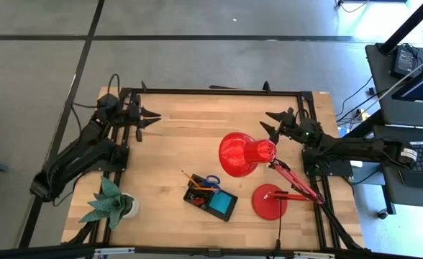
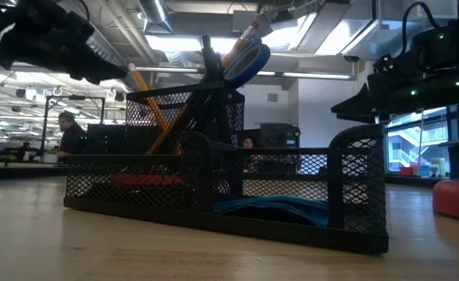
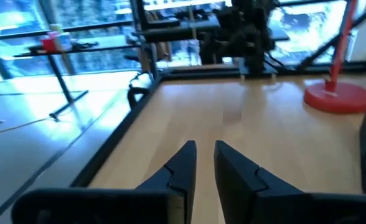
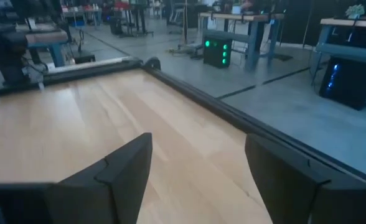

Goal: Pick and place office supplies into organizer
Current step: Return to Home Position

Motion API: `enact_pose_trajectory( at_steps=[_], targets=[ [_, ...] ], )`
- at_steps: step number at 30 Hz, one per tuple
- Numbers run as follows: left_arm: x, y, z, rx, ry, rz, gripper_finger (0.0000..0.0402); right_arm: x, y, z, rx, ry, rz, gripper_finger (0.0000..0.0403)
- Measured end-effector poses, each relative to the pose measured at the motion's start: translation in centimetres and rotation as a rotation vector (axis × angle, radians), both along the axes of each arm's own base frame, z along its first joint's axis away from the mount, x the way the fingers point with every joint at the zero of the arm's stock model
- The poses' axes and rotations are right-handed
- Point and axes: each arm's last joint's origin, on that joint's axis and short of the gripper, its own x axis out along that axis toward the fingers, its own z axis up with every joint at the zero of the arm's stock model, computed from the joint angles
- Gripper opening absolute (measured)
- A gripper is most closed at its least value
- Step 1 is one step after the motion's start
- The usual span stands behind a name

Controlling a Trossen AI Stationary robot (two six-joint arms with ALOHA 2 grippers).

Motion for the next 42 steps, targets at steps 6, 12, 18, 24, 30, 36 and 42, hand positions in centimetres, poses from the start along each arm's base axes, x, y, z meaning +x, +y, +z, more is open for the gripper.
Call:
enact_pose_trajectory(
  at_steps=[6,12,18,24,30,36,42],
  targets=[
    [-0.5,-0.3,0.0,-0.059,-0.041,0.165,0.0036,-0.4,0.2,1.0,-0.018,-0.078,-0.001,0.026],
    [-1.1,-0.7,-2.2,-0.082,-0.137,0.297,0.0019,-1.0,0.3,1.4,-0.03,-0.092,-0.057,0.026],
    [-1.6,-1.2,-3.7,-0.043,-0.208,0.35,0.0012,-1.4,0.5,1.1,0.015,-0.066,-0.083,0.026],
    [-1.8,-1.3,-4.9,-0.052,-0.219,0.406,0.0011,-1.8,0.4,0.8,0.038,-0.04,-0.195,0.026],
    [-1.8,-1.4,-5.1,-0.048,-0.203,0.391,0.0011,-2.4,0.5,0.7,0.039,-0.017,-0.244,0.026],
    [-1.8,-1.4,-5.1,-0.058,-0.204,0.389,0.0011,-2.8,1.1,0.9,0.026,-0.022,-0.215,0.026],
    [-1.8,-1.4,-5.1,-0.067,-0.208,0.39,0.0011,-3.2,1.7,1.3,-0.001,-0.054,-0.174,0.026]
  ],
)
